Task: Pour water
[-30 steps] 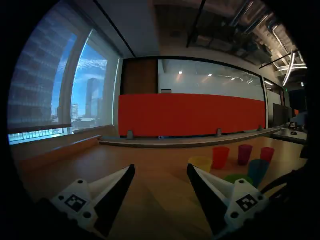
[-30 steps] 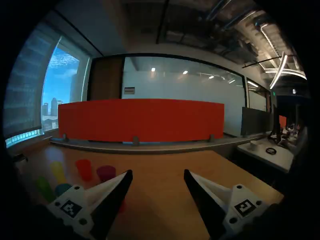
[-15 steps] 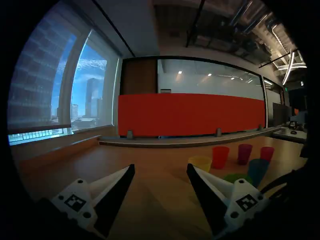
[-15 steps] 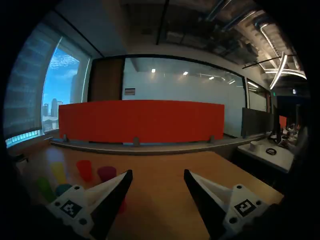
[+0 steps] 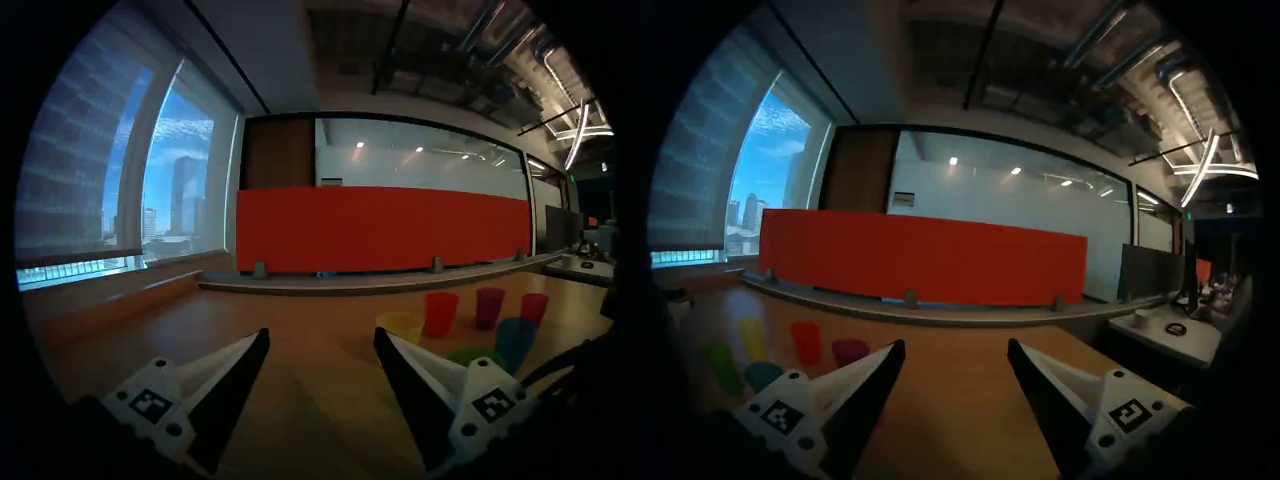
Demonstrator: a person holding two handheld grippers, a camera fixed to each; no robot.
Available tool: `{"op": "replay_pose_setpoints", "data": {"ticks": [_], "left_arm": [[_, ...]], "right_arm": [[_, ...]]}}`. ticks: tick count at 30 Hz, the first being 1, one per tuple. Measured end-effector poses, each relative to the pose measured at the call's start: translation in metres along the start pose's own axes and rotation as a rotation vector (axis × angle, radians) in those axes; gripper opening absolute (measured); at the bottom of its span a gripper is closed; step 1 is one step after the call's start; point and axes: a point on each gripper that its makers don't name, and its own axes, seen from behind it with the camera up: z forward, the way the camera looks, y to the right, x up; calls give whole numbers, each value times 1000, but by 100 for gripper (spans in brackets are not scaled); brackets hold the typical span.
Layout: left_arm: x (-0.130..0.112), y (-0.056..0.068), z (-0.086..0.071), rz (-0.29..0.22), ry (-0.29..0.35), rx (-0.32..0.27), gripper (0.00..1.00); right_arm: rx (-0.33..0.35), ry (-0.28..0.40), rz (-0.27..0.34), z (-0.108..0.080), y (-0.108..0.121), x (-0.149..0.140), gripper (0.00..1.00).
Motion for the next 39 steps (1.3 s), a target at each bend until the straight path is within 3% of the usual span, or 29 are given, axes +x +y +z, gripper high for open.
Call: {"op": "replay_pose_setpoints", "data": {"ticks": [5,20,39], "left_arm": [[0,0,0,2,0,0,97],[0,0,0,1,0,0,97],[0,1,0,1,0,0,97]], "right_arm": [[10,29,-15,1,-6,-3,99],[79,60,18,7,-26,-31,99],[94,35,67,7,-15,-56,99]]}}
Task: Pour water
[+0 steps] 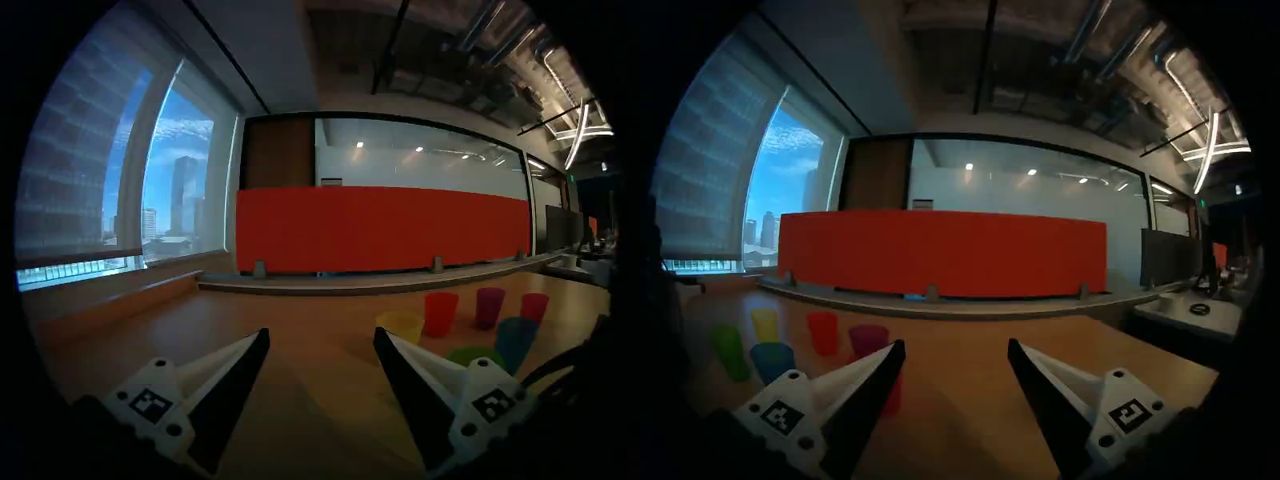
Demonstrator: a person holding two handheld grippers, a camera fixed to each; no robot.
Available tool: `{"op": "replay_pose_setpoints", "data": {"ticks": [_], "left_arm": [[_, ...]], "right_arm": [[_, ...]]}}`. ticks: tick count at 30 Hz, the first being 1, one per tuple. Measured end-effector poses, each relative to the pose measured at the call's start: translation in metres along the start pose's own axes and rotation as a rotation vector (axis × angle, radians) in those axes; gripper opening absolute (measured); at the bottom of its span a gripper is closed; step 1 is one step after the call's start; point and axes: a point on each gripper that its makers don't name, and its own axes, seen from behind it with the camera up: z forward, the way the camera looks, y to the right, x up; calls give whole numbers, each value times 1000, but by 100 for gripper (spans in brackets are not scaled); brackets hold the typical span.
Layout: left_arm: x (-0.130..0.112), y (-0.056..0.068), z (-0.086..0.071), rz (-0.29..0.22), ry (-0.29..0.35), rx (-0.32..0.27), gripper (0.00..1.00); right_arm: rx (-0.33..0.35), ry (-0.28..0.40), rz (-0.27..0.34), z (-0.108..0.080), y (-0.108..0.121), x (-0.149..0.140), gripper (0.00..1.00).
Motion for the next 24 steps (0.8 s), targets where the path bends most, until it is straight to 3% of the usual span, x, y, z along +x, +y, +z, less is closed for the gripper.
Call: {"op": "replay_pose_setpoints", "data": {"ticks": [24], "left_arm": [[0,0,0,0,0,0,97]], "right_arm": [[-11,-41,31,9,10,-17,99]]}}
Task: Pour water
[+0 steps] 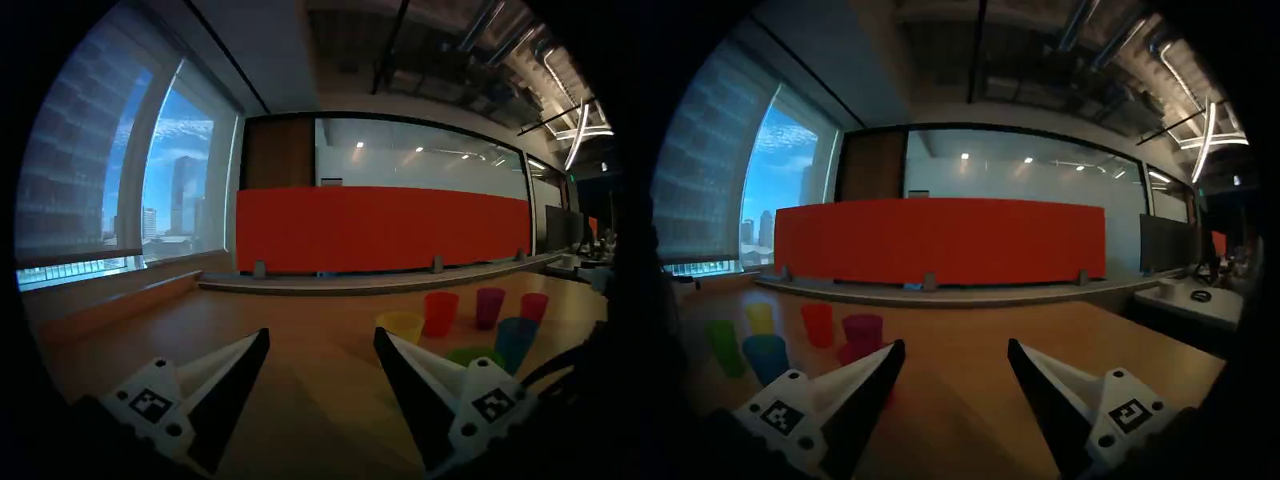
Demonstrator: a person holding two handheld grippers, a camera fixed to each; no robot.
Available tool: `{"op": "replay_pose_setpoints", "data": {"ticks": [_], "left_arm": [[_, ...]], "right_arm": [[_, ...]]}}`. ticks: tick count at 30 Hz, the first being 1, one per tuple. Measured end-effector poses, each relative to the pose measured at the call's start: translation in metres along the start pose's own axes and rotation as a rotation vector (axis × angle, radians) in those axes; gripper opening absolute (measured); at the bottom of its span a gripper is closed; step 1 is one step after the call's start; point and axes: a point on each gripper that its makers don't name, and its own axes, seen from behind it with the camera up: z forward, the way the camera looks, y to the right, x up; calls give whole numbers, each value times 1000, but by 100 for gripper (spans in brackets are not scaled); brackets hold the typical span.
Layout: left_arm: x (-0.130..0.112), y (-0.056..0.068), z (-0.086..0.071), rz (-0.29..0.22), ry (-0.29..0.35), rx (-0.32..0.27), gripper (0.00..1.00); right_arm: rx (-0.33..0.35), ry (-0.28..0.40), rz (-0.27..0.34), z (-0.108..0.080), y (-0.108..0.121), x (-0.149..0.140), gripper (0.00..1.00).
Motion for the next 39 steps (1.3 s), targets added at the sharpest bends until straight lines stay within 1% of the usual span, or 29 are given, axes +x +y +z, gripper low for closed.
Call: {"op": "replay_pose_setpoints", "data": {"ticks": [6,15,39], "left_arm": [[0,0,0,0,0,0,97],[0,0,0,0,0,0,97],[0,0,0,-1,0,0,97]], "right_arm": [[-3,-1,0,-1,4,0,99],[3,-1,2,-3,2,0,99],[-4,-4,4,-2,4,-1,99]]}}
